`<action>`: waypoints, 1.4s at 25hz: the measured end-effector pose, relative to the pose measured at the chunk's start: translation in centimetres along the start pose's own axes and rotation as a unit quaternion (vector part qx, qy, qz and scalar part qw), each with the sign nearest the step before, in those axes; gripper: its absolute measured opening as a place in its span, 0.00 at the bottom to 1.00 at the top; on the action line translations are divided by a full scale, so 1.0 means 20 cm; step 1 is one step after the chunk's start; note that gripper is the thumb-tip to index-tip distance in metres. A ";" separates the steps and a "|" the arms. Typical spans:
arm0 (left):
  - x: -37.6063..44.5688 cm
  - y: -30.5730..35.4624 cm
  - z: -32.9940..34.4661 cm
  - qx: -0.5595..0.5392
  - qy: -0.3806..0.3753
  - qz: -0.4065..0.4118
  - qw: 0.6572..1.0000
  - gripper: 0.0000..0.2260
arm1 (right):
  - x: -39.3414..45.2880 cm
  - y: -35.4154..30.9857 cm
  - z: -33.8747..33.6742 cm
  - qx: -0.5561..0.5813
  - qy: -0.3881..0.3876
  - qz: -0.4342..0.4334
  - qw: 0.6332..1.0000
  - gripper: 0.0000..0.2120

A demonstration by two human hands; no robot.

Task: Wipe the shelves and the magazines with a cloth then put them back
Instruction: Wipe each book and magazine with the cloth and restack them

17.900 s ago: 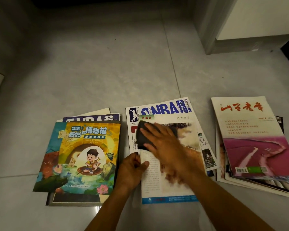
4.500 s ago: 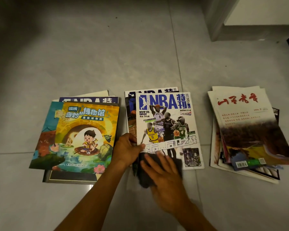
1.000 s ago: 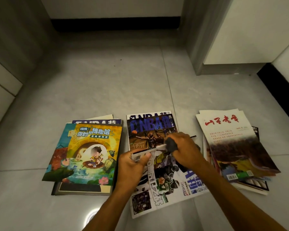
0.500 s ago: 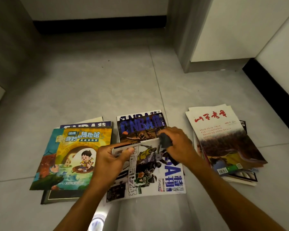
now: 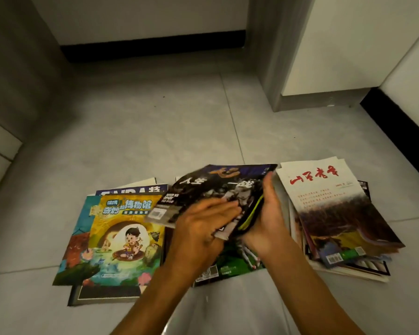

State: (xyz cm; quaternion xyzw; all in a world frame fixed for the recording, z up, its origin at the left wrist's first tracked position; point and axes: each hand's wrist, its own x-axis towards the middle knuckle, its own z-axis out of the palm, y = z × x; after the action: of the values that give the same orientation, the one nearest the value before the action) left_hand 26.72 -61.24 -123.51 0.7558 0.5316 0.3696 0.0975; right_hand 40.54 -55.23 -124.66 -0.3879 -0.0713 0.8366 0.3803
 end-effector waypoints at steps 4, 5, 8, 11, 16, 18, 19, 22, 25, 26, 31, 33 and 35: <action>-0.10 -0.02 0.06 -0.015 -0.232 -0.040 0.972 0.31 | 0.02 0.06 -0.09 -0.075 0.092 0.004 0.993 0.28; -0.12 -0.05 0.03 -0.066 -0.292 -0.110 0.948 0.34 | 0.00 0.06 -0.12 -0.096 0.089 -0.004 0.991 0.27; -0.16 -0.13 -0.08 -0.349 -0.166 -0.398 0.832 0.27 | -0.04 0.01 -0.11 -0.145 0.019 0.009 0.989 0.22; -0.18 -0.14 -0.07 -0.502 -0.119 -0.545 0.661 0.24 | -0.10 -0.02 -0.05 -0.169 -0.029 0.067 0.983 0.19; -0.27 -0.14 0.08 -0.513 0.036 -0.630 0.581 0.17 | -0.05 -0.09 -0.19 -0.388 0.151 -0.028 0.909 0.14; -0.30 -0.18 0.17 -0.432 0.055 -0.637 0.636 0.14 | -0.01 -0.11 -0.27 -0.482 0.252 -0.193 0.817 0.11; -0.31 -0.19 0.22 -0.385 0.044 -0.633 0.670 0.14 | 0.00 -0.12 -0.27 -0.518 0.290 -0.280 0.754 0.12; -0.32 -0.20 0.30 -0.306 0.035 -0.614 0.727 0.14 | 0.02 -0.10 -0.24 -0.573 0.269 -0.422 0.649 0.15; -0.33 -0.23 0.30 -0.261 0.030 -0.615 0.743 0.07 | 0.08 0.13 -0.28 -0.745 0.219 -0.303 0.553 0.22; -0.33 -0.25 0.30 -0.220 0.018 -0.606 0.764 0.05 | 0.10 0.26 -0.34 -0.814 0.199 -0.249 0.485 0.28; -0.32 -0.33 0.25 -0.091 -0.040 -0.563 0.820 0.05 | 0.00 0.56 -0.58 -0.915 -0.082 -0.283 0.274 0.41; -0.31 -0.33 0.25 -0.105 -0.045 -0.572 0.812 0.03 | 0.06 0.40 -0.68 -0.926 -0.032 -0.281 0.250 0.44; -0.32 -0.35 0.27 -0.105 -0.051 -0.576 0.809 0.10 | 0.13 0.30 -0.65 -0.900 0.119 -0.258 0.332 0.45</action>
State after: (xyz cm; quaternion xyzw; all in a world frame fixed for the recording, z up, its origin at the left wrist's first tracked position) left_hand 24.13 -62.65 -134.11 0.3137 0.8217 0.2598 0.3987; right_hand 45.12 -59.86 -137.69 -0.5518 -0.8310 0.0700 0.0013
